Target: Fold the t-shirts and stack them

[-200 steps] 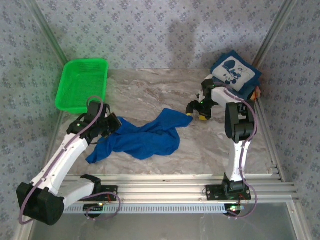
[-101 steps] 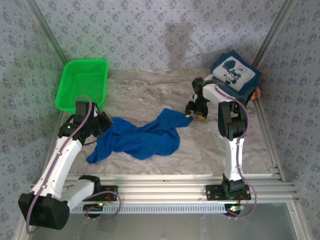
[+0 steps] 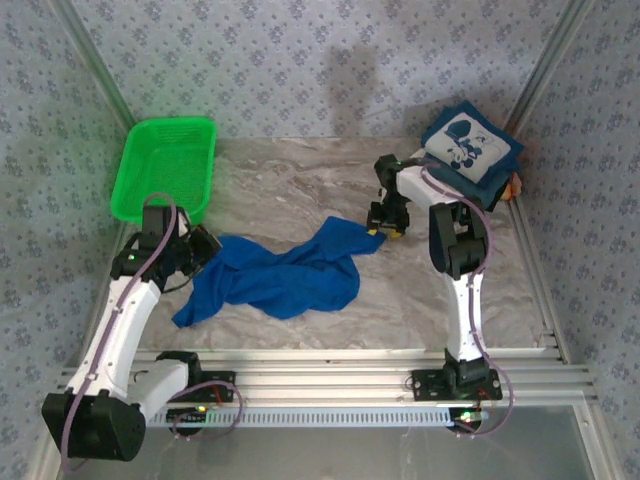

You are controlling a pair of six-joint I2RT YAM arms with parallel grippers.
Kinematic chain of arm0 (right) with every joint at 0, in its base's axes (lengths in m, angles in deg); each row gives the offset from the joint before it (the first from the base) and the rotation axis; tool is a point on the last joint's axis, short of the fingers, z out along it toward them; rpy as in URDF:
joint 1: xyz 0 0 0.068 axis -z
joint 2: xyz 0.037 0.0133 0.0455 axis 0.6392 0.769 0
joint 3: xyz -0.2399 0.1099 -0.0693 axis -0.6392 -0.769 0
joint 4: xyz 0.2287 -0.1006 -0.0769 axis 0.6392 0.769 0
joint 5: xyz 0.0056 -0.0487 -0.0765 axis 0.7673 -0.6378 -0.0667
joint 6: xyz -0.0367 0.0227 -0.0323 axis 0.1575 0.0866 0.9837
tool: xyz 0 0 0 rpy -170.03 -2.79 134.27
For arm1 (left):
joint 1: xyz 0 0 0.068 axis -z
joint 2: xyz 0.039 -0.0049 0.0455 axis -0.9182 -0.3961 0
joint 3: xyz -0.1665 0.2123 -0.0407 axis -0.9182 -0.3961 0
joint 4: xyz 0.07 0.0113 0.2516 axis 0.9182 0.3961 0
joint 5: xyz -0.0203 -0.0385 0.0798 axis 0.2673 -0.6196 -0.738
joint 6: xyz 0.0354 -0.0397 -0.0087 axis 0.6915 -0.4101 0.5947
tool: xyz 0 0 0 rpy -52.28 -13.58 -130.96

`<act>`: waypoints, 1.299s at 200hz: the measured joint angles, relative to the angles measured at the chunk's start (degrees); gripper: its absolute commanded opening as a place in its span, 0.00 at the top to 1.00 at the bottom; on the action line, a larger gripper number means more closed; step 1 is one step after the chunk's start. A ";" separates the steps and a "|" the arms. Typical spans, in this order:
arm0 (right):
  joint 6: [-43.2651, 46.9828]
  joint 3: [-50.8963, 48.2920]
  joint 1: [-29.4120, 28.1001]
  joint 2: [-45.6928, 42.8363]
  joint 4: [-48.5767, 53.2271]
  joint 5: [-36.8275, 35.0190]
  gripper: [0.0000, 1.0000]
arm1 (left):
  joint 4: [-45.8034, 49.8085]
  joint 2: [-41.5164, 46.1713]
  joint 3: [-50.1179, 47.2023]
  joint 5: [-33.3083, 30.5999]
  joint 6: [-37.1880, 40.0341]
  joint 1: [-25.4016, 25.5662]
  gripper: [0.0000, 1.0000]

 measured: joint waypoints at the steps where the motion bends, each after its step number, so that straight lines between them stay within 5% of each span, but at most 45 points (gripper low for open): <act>1: 0.02 0.02 -0.02 0.00 0.02 0.00 0.48 | -0.02 0.00 -0.02 0.02 0.02 -0.02 1.00; 41: -0.81 0.63 -1.16 0.31 -0.02 0.09 0.55 | -0.26 0.02 -0.44 1.14 0.50 -1.66 1.00; 97: -2.75 0.92 -2.62 0.83 -0.46 2.03 1.00 | -0.57 0.04 -0.44 2.36 1.38 -4.28 1.00; 142: -3.85 0.33 -0.35 -2.01 -4.74 3.67 1.00 | 1.11 -0.61 2.97 2.69 2.80 -5.81 1.00; 212: -4.87 -0.33 11.37 -23.63 -12.68 8.76 1.00 | 1.11 -5.16 20.04 4.13 4.02 -7.98 1.00; 260: -6.45 1.27 14.73 -27.98 -17.51 14.97 1.00 | 0.81 -7.67 27.17 5.68 4.07 -8.85 1.00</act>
